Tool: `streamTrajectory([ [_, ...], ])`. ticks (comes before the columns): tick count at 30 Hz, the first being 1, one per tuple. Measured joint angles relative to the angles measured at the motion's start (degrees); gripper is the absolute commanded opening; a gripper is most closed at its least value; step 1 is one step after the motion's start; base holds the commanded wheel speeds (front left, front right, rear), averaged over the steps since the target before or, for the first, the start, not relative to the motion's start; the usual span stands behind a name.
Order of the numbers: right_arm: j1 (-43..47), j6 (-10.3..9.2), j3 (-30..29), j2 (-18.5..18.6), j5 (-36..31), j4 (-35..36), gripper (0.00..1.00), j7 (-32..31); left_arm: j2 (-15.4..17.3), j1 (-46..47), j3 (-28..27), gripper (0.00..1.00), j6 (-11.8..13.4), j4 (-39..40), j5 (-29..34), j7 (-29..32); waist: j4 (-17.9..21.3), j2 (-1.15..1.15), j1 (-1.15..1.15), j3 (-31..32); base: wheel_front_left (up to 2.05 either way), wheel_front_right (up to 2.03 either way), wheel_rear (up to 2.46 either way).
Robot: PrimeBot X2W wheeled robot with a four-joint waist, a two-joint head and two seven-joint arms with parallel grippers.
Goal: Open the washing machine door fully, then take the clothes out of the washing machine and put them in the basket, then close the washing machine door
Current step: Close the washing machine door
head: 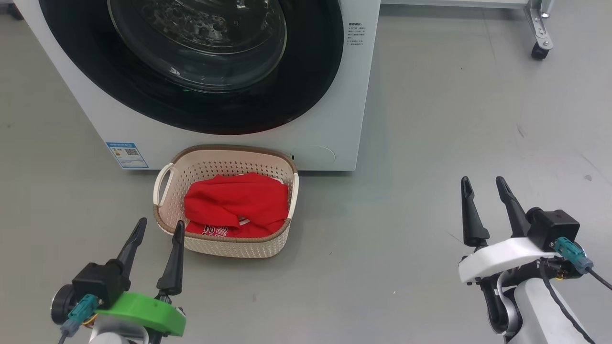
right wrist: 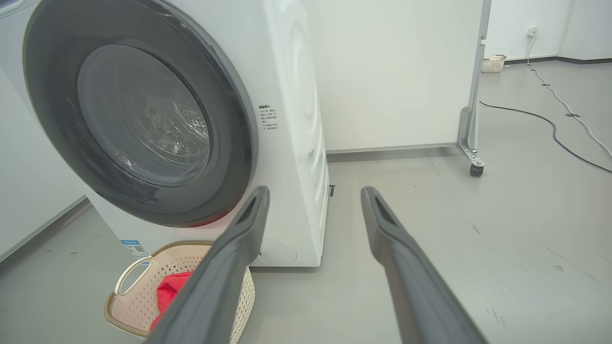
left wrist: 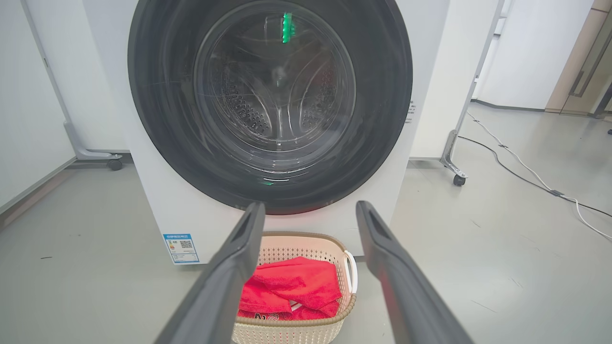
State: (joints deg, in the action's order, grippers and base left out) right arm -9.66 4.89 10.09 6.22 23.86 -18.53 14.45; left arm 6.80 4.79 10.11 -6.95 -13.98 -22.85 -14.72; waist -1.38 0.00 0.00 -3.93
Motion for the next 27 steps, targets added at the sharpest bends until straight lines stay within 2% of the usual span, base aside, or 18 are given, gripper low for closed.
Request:
streamTrajectory([
  [27, 4.75, -0.49, -0.71, -0.80, -1.88, 5.46, 1.00, 0.00, -0.80, -0.77, -0.85, 1.00, 0.00, 2.02, 0.11, 0.00, -0.50, 0.00, 0.00, -0.77, 0.00, 0.00, 0.00],
])
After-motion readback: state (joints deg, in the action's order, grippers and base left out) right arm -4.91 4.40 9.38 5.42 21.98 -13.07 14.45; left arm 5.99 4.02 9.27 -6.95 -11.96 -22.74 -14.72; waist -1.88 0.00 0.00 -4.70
